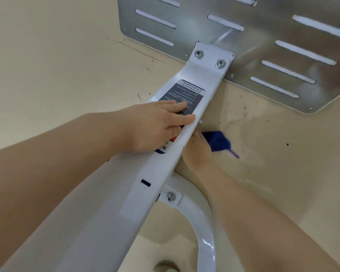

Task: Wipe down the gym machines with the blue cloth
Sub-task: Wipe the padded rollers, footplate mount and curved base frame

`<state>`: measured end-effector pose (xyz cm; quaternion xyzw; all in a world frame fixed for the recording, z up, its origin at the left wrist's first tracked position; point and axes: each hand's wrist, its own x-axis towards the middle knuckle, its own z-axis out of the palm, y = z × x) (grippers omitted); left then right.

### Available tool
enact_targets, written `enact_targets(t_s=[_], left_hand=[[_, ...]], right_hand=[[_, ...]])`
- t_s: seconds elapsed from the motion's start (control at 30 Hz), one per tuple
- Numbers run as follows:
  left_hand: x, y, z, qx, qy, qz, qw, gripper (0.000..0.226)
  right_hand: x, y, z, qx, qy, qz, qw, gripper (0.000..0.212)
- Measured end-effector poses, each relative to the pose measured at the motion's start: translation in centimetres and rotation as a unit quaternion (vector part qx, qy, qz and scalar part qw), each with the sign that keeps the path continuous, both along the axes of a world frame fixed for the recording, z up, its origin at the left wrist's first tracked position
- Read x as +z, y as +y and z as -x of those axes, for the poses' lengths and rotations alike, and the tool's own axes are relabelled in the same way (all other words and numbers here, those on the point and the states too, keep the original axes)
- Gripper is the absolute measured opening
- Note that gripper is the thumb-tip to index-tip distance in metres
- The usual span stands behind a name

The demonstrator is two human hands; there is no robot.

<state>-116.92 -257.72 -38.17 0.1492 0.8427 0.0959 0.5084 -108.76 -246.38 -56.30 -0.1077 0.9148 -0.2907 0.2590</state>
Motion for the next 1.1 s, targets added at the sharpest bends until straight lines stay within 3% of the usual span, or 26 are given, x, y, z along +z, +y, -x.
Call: enact_targets(t_s=[0.03, 0.1, 0.13, 0.3, 0.43, 0.5, 0.63, 0.77, 0.83, 0.9, 0.93, 0.97, 1.03, 1.1], left_hand=[[0.0, 0.0, 0.0, 0.002, 0.0, 0.001, 1.0, 0.046], [0.1, 0.0, 0.1, 0.002, -0.002, 0.002, 1.0, 0.046], [0.2, 0.0, 0.0, 0.001, -0.003, 0.004, 1.0, 0.046], [0.2, 0.0, 0.0, 0.009, -0.003, 0.002, 1.0, 0.046], [0.0, -0.1, -0.1, 0.014, 0.004, -0.001, 1.0, 0.046], [0.1, 0.1, -0.1, 0.016, 0.001, 0.003, 1.0, 0.046], [0.6, 0.3, 0.1, 0.0, -0.012, 0.016, 1.0, 0.047], [1.0, 0.8, 0.2, 0.003, -0.016, 0.032, 0.999, 0.046], [1.1, 0.9, 0.1, 0.0, -0.019, 0.029, 0.999, 0.046], [1.1, 1.0, 0.2, 0.001, -0.021, 0.029, 0.999, 0.046], [1.1, 0.9, 0.3, 0.004, -0.024, 0.031, 0.999, 0.046], [1.2, 0.9, 0.3, 0.007, -0.023, 0.032, 0.999, 0.046], [1.2, 1.0, 0.5, 0.002, -0.027, 0.03, 0.999, 0.046], [1.2, 0.8, 0.6, 0.0, -0.031, 0.028, 0.999, 0.046]], right_hand=[[-0.2, 0.2, -1.2, 0.058, 0.041, -0.012, 0.997, 0.035], [-0.4, 0.6, -4.6, 0.219, 0.019, -0.034, 0.975, 0.051], [-0.1, 0.9, -5.9, 0.247, 0.001, -0.033, 0.968, 0.055], [-1.7, 2.6, -2.5, 0.201, 0.095, -0.034, 0.974, 0.062], [-3.3, 3.7, 0.1, 0.109, 0.163, -0.063, 0.979, 0.059], [-3.2, 3.3, -1.5, 0.126, 0.131, -0.059, 0.982, 0.062], [-2.6, 1.0, -8.1, 0.283, -0.018, -0.065, 0.957, 0.062], [-0.4, 2.2, -7.9, 0.314, -0.099, -0.018, 0.944, 0.062], [0.0, 2.2, -5.9, 0.209, -0.183, 0.066, 0.958, 0.059], [0.1, 2.5, -3.6, -0.069, -0.261, 0.167, 0.948, 0.038], [-0.2, 2.9, -2.3, -0.216, -0.283, 0.202, 0.912, 0.024], [-0.7, 2.9, -1.0, -0.333, -0.292, 0.227, 0.868, 0.023], [-0.4, 2.8, 1.9, -0.39, -0.251, 0.198, 0.863, 0.033], [0.1, 2.5, 5.2, -0.447, -0.24, 0.262, 0.821, 0.032]])
